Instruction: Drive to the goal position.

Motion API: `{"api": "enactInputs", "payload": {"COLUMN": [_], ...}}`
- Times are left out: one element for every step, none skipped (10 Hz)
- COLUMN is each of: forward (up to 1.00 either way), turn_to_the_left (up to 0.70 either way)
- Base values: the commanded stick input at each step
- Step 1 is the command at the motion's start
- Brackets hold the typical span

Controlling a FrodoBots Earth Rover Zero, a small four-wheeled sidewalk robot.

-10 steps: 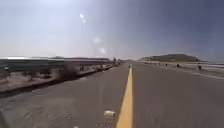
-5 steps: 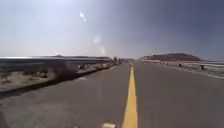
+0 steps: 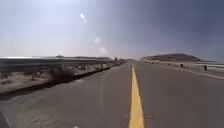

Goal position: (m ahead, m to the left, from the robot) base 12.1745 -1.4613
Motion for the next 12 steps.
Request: {"api": "enactInputs", "payload": {"forward": [0.50, 0.50, 0.50, 0.50, 0.50, 0.50, 0.50, 0.50, 0.50, 0.50, 0.50, 0.50], "turn_to_the_left": [0.00, 0.00, 0.00, 0.00, 0.00, 0.00, 0.00, 0.00, 0.00, 0.00, 0.00, 0.00]}}
